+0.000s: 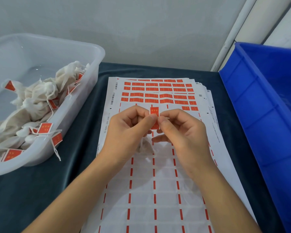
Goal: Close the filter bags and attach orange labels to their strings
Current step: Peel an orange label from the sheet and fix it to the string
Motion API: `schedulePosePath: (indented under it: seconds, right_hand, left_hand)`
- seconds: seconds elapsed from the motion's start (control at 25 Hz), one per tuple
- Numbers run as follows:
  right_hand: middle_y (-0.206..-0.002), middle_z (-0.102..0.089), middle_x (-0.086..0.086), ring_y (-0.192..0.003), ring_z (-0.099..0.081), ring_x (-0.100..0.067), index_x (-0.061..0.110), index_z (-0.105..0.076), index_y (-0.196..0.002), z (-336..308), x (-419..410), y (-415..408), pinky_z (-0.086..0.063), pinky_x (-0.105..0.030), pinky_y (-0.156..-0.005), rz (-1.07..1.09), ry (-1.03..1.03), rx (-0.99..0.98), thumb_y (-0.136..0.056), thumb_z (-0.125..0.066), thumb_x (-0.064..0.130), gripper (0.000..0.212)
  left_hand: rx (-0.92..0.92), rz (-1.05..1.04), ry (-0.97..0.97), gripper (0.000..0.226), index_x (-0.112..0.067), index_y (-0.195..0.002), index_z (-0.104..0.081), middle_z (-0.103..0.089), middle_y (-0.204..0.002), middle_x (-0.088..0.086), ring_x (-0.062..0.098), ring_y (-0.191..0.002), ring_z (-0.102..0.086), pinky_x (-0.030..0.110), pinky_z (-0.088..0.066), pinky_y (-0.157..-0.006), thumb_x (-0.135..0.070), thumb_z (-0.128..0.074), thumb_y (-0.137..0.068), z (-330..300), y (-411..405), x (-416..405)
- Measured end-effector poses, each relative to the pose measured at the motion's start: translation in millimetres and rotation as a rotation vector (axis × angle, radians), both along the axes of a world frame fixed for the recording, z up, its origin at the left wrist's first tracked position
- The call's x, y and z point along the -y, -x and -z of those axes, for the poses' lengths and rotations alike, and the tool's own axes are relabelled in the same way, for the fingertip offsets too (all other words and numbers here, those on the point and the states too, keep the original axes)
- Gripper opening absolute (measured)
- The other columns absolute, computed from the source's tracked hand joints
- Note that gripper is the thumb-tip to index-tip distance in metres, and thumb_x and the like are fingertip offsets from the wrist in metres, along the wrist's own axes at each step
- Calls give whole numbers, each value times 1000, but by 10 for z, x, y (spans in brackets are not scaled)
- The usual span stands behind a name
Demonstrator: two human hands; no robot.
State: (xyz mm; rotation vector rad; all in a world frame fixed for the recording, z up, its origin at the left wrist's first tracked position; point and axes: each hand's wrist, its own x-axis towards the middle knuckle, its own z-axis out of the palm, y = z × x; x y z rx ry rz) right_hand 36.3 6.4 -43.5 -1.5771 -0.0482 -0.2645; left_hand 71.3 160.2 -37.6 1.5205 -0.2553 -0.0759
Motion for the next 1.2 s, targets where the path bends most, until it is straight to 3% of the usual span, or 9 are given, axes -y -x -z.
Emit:
schedulePosePath:
  seconds: [0.28,0.48,0.64,0.76,0.96,1.2]
  right_hand:
    - [-89,-77,6,-88,-76,-18,20,-76,-98,-6,-1,0,-63,-27,-66,101,50,-16,-100,-68,17,10]
    - [-91,-78,9,-85,-76,-16,26,-77,-97,-4,37,-7,-63,-27,-66,175,15,-66,-98,-70,22,8]
    - [-89,-78,7,-82,-76,-17,24,-79,-97,-14,59,-7,-64,-30,-68,164,23,-73,-98,-70,21,10]
    - [-88,-78,6,-82,-76,-18,22,-79,-97,-21,69,-9,-63,-28,-69,127,34,-87,-99,-68,17,12]
    - [-89,-79,8,-83,-76,-15,22,-79,-99,-51,61,0,-62,-24,-69,88,51,-81,-101,-65,18,14]
    - [-89,-76,21,-86,-75,-8,36,-78,-95,-55,57,0,-62,-23,-75,189,279,16,-98,-70,30,10]
  left_hand:
    - [101,-74,-196,7,-26,-92,-72,-72,-80,-2,20,-72,-69,25,-59,-64,-31,-76,-94,20,40,30]
    - [131,-138,-189,21,-21,-92,-60,-68,-80,-6,17,-73,-68,26,-57,-65,-25,-81,-90,18,54,22]
    - [331,-128,-278,13,-29,-89,-63,-64,-82,-14,18,-80,-64,23,-57,-69,-27,-75,-89,-1,82,17]
    - [476,-125,-363,13,-32,-102,-70,-68,-91,-22,13,-85,-64,16,-52,-68,-24,-75,-93,14,86,26]
    - [518,-180,-454,22,-26,-117,-75,-74,-103,-9,19,-89,-67,32,-58,-73,-24,-75,-95,89,48,19]
    - [489,-252,-501,17,-27,-111,-76,-61,-84,-25,13,-79,-56,18,-48,-62,-27,-78,-93,103,25,21]
